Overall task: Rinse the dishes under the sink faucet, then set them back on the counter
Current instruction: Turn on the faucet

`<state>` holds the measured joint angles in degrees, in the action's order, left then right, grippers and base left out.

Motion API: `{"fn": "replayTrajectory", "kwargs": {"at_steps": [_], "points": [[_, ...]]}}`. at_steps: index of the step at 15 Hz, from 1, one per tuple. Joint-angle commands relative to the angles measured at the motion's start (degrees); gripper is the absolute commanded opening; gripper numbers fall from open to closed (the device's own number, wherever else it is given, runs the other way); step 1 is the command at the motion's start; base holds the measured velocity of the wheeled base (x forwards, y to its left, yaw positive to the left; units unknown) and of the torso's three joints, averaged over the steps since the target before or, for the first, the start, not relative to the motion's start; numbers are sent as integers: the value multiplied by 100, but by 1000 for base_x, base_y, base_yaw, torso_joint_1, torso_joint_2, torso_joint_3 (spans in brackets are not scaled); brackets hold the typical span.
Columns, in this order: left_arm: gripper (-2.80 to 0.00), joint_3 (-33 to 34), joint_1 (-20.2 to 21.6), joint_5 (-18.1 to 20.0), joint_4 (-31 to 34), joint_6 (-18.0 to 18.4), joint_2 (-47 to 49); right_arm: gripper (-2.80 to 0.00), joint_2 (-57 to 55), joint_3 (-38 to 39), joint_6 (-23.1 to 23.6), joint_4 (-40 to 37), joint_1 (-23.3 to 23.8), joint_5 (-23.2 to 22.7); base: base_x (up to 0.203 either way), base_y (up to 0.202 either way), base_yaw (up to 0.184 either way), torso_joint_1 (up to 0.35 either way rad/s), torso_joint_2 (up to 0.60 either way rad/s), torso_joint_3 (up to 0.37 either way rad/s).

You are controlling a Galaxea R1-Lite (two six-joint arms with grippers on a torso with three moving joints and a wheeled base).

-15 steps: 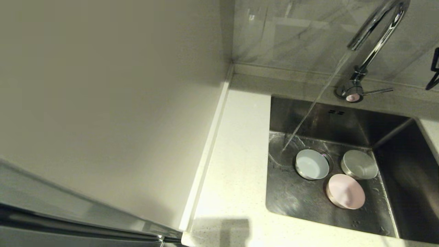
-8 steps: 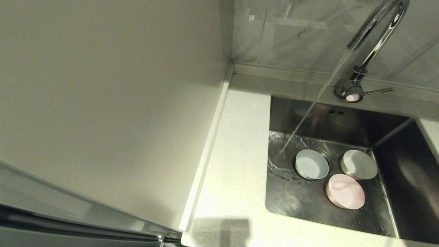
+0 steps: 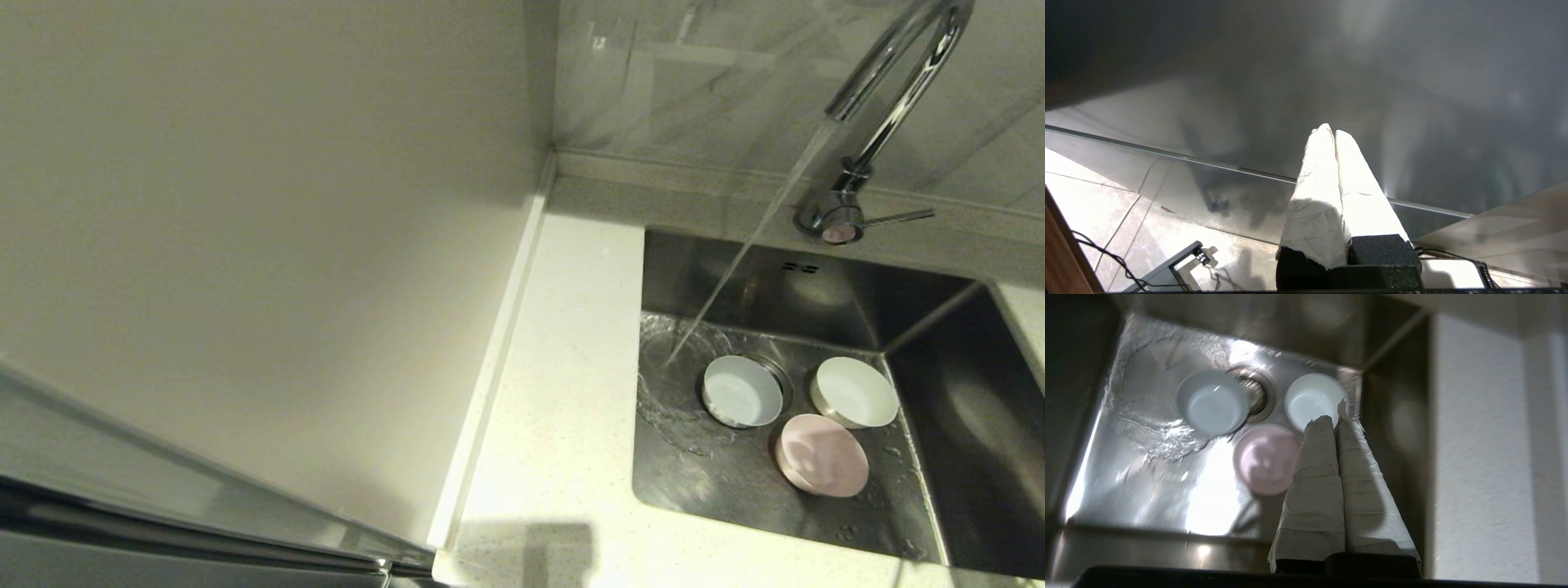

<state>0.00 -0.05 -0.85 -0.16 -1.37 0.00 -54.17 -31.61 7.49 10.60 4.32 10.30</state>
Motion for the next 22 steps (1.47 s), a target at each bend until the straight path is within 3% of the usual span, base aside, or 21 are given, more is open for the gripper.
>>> {"fn": "replayTrajectory", "kwargs": {"at_steps": [1, 3, 7, 8, 10, 12, 14, 16, 17, 19, 22], "points": [[-280, 0, 5, -9, -2, -4, -18, -280, 910, 971, 91, 320, -724, 104, 0, 0, 0, 0, 0, 0], [-280, 0, 5, -3, -2, -3, -18, -280, 1609, 1625, 144, 346, -1477, 399, 0, 0, 0, 0, 0, 0], [-280, 0, 5, -3, -2, -4, -18, -280, 3406, 2259, -41, -622, -1769, 579, 0, 0, 0, 0, 0, 0], [-280, 0, 0, -3, -2, 0, -22, -280, 3747, 2357, -217, -911, -1827, 610, 0, 0, 0, 0, 0, 0], [-280, 0, 5, -3, -2, -4, -18, -280, 3878, 2721, -1084, -1182, -1879, 657, 0, 0, 0, 0, 0, 0], [-280, 0, 5, -3, -2, -4, -18, -280, 3855, 2928, -1330, -687, -1497, 607, 0, 0, 0, 0, 0, 0], [-280, 0, 2, -3, -2, -4, -26, -280, 3857, 3078, -1285, -208, -880, 439, 0, 0, 0, 0, 0, 0], [-280, 0, 5, -3, -2, -4, -18, -280, 4144, 3140, -970, -78, -440, -229, 0, 0, 0, 0, 0, 0], [-280, 0, 5, -5, -2, -2, -18, -280, 4189, 3155, -838, -336, -363, -537, 0, 0, 0, 0, 0, 0], [-280, 0, 5, -3, -2, -4, -18, -280, 4328, 3161, -786, -423, -354, -663, 0, 0, 0, 0, 0, 0], [-280, 0, -3, -3, -2, -4, -18, -280, 4964, 3161, -345, -710, -401, -943, 0, 0, 0, 0, 0, 0]]}}
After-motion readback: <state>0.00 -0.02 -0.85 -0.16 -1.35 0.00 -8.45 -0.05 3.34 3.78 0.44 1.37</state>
